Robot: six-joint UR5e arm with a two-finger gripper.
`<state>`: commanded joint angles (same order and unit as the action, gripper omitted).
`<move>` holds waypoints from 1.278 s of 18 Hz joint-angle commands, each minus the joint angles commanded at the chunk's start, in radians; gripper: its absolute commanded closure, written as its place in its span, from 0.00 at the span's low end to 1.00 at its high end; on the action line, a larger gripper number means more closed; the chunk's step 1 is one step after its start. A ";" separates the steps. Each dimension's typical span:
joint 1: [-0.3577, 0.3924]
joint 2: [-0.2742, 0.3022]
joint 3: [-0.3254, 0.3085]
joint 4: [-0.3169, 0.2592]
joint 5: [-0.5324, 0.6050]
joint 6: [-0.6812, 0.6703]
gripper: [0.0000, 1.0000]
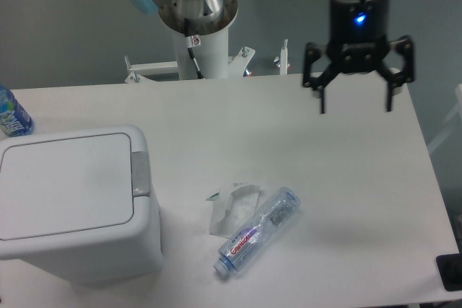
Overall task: Open the trash can
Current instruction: 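Move the open gripper over toward the white trash can's lid latch, then lower the gripper onto the grey latch at the lid's edge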
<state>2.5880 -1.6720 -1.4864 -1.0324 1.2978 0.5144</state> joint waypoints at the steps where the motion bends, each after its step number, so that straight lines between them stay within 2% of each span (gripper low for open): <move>1: -0.017 -0.002 -0.002 0.000 -0.002 -0.066 0.00; 8: -0.135 -0.044 -0.002 -0.002 -0.008 -0.335 0.00; 11: -0.160 -0.067 -0.002 0.002 -0.095 -0.434 0.00; 18: -0.161 -0.075 -0.029 0.003 -0.224 -0.502 0.00; 23: -0.175 -0.077 -0.041 0.006 -0.230 -0.514 0.00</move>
<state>2.4130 -1.7487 -1.5278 -1.0262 1.0677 0.0000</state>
